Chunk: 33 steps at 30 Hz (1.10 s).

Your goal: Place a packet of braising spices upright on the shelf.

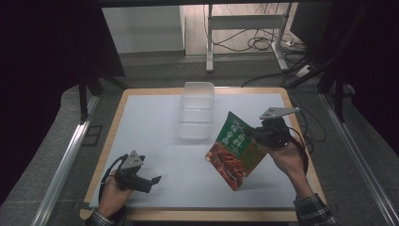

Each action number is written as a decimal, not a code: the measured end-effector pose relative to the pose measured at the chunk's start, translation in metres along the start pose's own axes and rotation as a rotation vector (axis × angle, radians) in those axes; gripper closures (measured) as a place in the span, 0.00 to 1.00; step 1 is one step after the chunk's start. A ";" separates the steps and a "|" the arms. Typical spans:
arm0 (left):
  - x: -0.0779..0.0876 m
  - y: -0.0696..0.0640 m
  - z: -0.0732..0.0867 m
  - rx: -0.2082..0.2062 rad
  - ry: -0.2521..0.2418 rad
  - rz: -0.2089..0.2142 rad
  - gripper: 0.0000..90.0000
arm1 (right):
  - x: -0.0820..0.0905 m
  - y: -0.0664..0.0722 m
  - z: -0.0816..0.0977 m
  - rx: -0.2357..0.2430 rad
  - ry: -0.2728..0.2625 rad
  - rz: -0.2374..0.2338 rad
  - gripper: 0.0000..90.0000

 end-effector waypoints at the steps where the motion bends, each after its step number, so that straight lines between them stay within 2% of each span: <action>1: 0.000 0.000 0.000 0.000 0.000 0.000 0.00 | 0.000 0.003 -0.002 0.001 -0.001 -0.010 0.99; 9: 0.000 0.000 0.001 -0.012 0.007 -0.003 0.00 | 0.004 0.023 -0.023 0.047 -0.021 -0.060 0.99; 14: 0.000 0.000 0.001 -0.015 0.010 -0.005 0.00 | 0.007 0.030 -0.033 0.067 -0.032 -0.084 0.99; 20: 0.000 0.000 0.001 -0.018 0.011 -0.007 0.00 | 0.012 0.027 -0.044 0.080 -0.044 -0.069 0.99; 23: 0.000 0.000 0.001 -0.019 0.011 -0.008 0.00 | 0.013 0.025 -0.047 0.075 -0.049 -0.079 0.99; 24: 0.000 0.000 0.001 -0.019 0.011 -0.008 0.00 | 0.013 0.024 -0.050 0.065 -0.057 -0.099 0.99; 28: 0.000 0.000 0.001 -0.020 0.011 -0.008 0.00 | 0.013 0.024 -0.058 0.052 -0.074 -0.131 0.99; 33: 0.000 0.000 0.001 -0.021 0.011 -0.008 0.00 | 0.013 0.024 -0.067 0.064 -0.073 -0.126 0.99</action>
Point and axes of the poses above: each handheld gripper's, and its own axes: x roughly backward along the jaws, z roughly out of its underside, y roughly to its left, the point moved 7 cm from there along -x, roughly forward along the jaws, and after that the axes turned 5 degrees about -z, right-handed, at the moved point
